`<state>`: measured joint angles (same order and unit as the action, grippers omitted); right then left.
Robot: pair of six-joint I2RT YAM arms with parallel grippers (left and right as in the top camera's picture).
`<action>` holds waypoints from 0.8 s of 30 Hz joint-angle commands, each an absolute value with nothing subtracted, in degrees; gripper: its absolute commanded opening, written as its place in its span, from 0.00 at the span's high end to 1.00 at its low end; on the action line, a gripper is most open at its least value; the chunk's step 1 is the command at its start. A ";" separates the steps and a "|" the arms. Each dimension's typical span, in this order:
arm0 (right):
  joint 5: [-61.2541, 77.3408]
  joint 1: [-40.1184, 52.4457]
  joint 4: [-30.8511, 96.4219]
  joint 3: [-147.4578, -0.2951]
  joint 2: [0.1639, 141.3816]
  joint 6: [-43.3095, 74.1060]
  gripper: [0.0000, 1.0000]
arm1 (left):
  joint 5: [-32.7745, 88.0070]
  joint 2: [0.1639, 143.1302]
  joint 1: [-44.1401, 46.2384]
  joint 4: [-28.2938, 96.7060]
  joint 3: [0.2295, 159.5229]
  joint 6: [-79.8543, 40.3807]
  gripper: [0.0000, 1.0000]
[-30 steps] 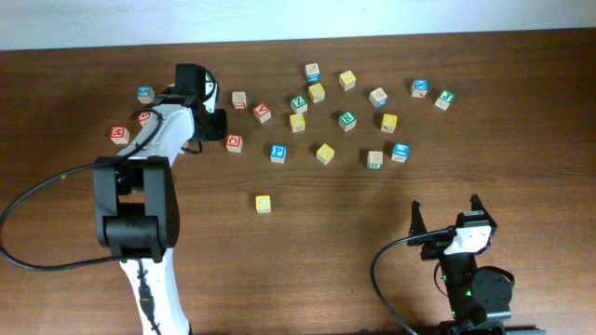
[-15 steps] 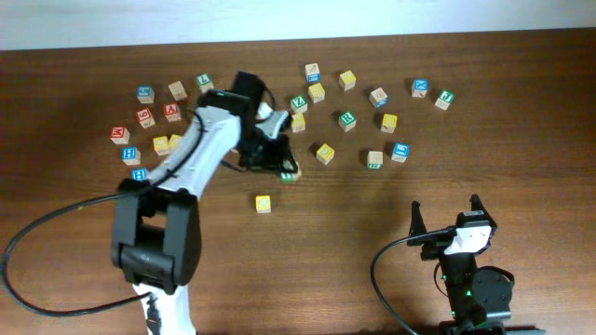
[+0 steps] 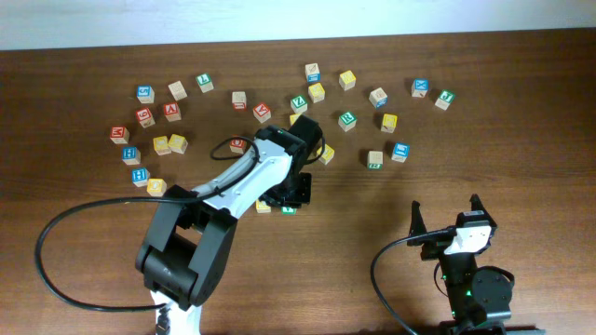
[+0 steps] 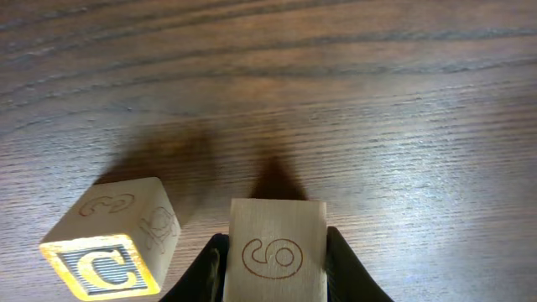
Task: Spell out CVPR
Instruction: 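Lower the V block right of the C block and release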
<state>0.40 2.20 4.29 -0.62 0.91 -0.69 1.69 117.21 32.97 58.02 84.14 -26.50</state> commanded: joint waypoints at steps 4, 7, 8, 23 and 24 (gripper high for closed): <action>-0.05 2.57 4.67 -0.32 0.47 -1.10 0.02 | -2.37 116.99 32.10 58.15 82.89 -27.42 0.76; -0.05 2.57 4.67 -0.32 0.47 -1.10 0.02 | -1.74 116.99 32.08 59.20 82.89 -27.42 0.75; -0.05 2.57 4.67 -0.32 0.47 -1.10 0.02 | 0.56 116.99 32.08 59.53 82.89 -27.42 0.75; -0.05 2.57 4.67 -0.32 0.47 -1.10 0.02 | -1.34 116.99 31.92 57.23 82.91 -27.40 0.73; -0.05 2.57 4.67 -0.32 0.47 -1.08 0.02 | -1.34 116.99 31.92 57.25 82.91 -27.40 0.73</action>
